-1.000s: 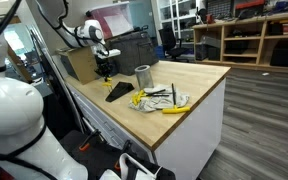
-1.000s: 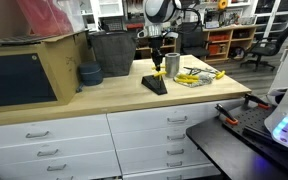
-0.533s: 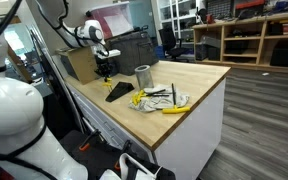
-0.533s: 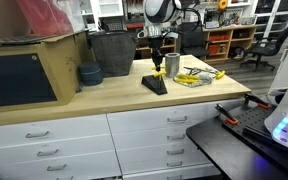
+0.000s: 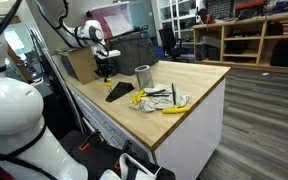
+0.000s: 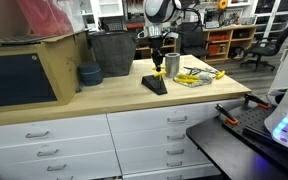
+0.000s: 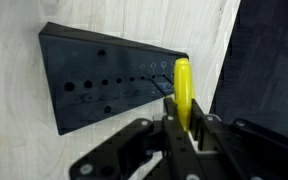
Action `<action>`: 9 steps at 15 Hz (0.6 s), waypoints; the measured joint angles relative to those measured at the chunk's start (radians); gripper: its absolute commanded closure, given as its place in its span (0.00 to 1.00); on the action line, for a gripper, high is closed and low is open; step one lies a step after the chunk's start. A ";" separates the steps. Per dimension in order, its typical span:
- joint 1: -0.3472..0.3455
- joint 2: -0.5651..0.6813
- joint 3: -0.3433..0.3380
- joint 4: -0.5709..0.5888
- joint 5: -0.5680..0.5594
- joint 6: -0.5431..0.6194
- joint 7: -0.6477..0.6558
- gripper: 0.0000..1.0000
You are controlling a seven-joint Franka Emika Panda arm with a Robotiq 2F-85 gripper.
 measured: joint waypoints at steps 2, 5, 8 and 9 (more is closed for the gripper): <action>0.000 0.001 0.000 0.000 0.000 -0.008 0.000 0.96; 0.000 0.003 0.000 0.000 0.000 -0.013 0.000 0.96; 0.000 0.003 0.000 0.001 0.000 -0.013 0.002 0.96; 0.000 0.003 0.000 0.001 -0.001 -0.013 0.004 0.96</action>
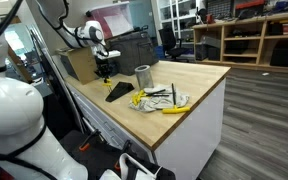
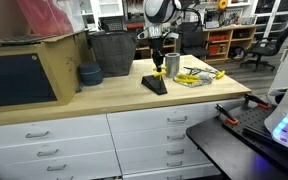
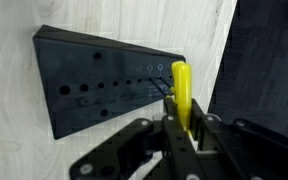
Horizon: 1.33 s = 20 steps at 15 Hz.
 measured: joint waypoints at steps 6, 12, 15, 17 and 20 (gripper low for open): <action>0.003 0.000 -0.001 0.000 -0.005 0.001 0.009 0.96; 0.003 0.000 -0.002 -0.001 -0.005 0.010 0.030 0.96; 0.003 0.000 -0.002 -0.001 -0.004 0.010 0.030 0.96; 0.003 0.001 -0.002 -0.001 -0.003 0.010 0.030 0.96; 0.003 0.003 -0.002 -0.001 0.004 0.010 0.030 0.96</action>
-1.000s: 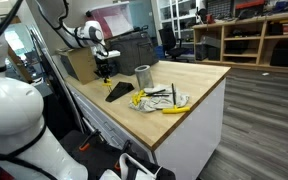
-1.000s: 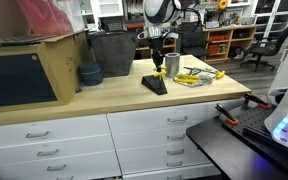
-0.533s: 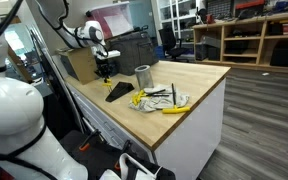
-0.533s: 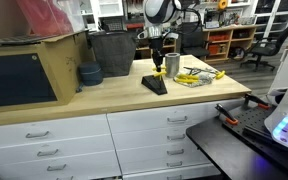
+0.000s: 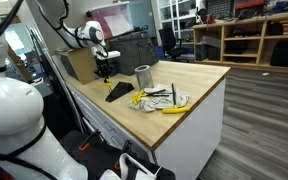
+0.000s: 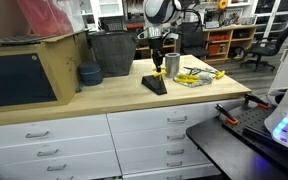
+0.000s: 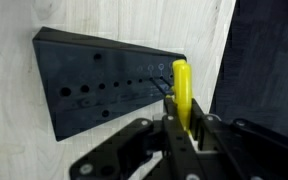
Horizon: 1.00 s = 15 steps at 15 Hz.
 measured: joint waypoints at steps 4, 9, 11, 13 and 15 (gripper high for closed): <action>-0.002 0.000 0.000 0.000 0.004 0.000 0.000 0.96; -0.002 0.000 0.001 0.000 0.003 0.000 -0.006 0.96; -0.001 0.000 0.001 0.000 -0.001 0.000 -0.009 0.96; 0.000 0.000 0.002 0.000 -0.006 0.000 -0.012 0.58; 0.001 0.000 0.003 0.000 -0.008 0.000 -0.028 0.51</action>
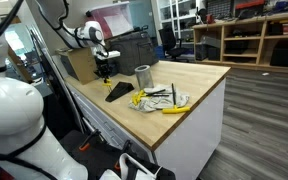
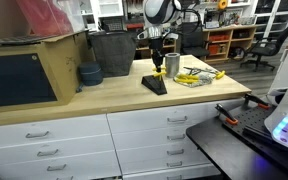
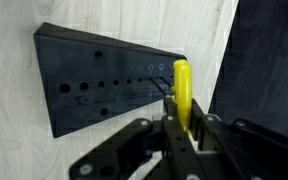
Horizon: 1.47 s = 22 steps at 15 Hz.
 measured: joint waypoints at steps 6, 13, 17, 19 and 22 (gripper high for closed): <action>0.002 0.004 0.010 -0.013 0.000 0.002 -0.045 0.07; 0.001 0.001 0.011 -0.026 0.006 0.016 -0.058 0.00; -0.005 -0.040 -0.002 -0.026 0.033 0.024 0.012 0.00; -0.009 -0.068 -0.012 -0.025 0.047 0.024 0.079 0.00; -0.010 -0.100 -0.030 -0.025 0.055 0.024 0.206 0.00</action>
